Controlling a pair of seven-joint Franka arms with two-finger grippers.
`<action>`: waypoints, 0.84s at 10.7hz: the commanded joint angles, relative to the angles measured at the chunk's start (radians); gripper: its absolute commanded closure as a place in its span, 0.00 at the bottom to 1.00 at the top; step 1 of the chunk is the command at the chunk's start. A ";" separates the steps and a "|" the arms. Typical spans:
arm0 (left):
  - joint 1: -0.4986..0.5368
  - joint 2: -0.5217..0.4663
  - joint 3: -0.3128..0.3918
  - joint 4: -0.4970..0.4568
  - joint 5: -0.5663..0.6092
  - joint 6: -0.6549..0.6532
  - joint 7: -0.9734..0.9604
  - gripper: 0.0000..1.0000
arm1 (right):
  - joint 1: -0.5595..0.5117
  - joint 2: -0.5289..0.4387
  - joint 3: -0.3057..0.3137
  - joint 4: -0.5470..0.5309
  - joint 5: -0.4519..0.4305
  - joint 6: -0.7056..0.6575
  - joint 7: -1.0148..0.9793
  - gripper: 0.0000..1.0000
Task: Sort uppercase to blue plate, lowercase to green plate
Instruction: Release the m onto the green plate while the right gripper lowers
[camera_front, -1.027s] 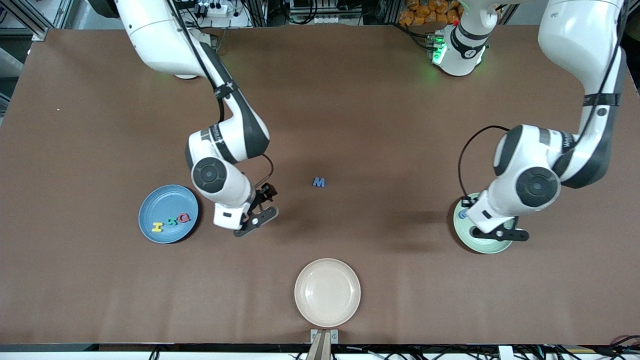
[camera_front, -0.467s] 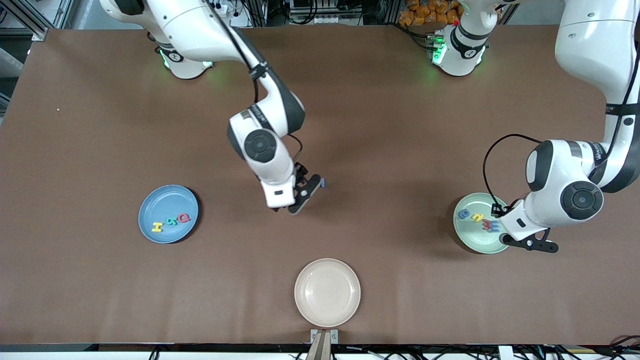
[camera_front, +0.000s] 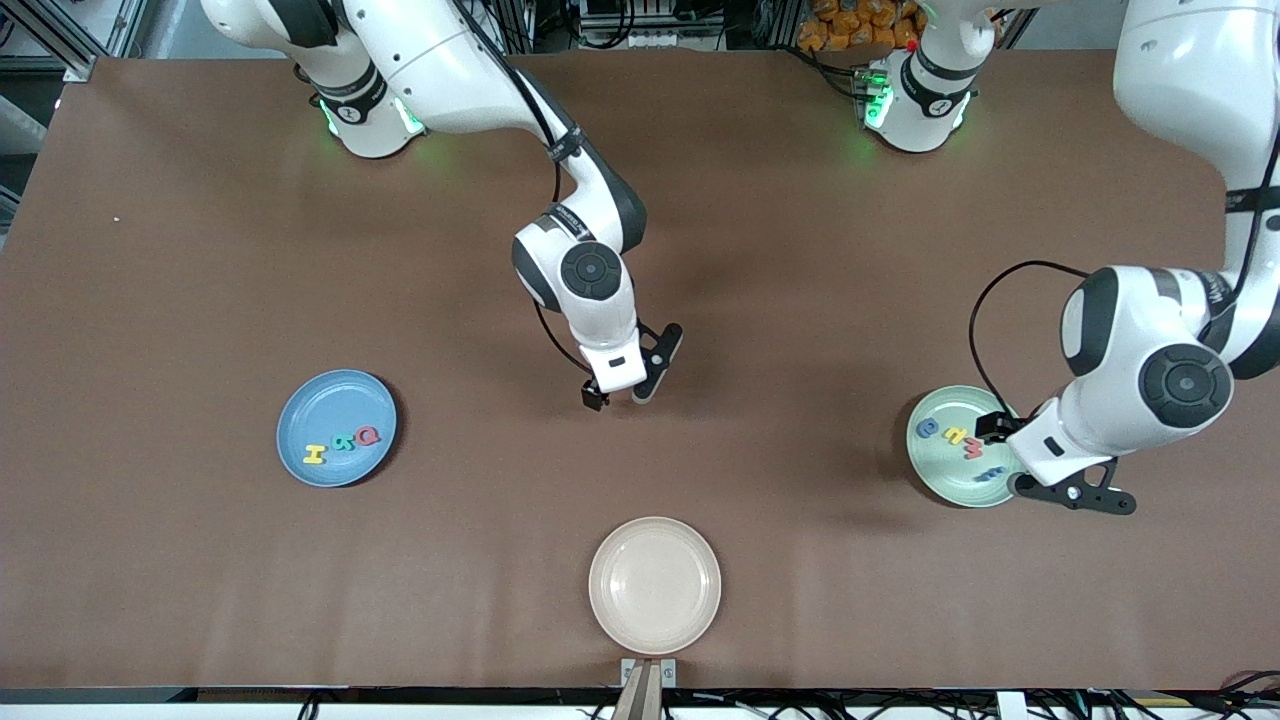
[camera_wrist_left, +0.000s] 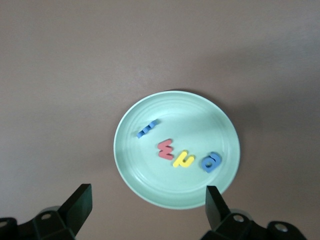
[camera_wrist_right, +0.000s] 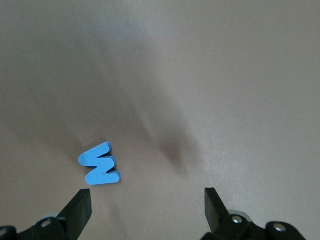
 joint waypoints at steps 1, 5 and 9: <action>-0.026 -0.101 0.010 0.005 -0.022 -0.076 0.012 0.00 | -0.002 0.023 0.011 -0.001 -0.009 0.045 -0.039 0.00; -0.046 -0.236 0.022 0.008 -0.080 -0.168 0.010 0.00 | 0.013 0.079 0.014 0.005 -0.009 0.120 -0.045 0.00; -0.071 -0.344 0.091 0.009 -0.232 -0.225 0.006 0.00 | 0.025 0.081 0.012 0.008 -0.007 0.119 -0.043 0.00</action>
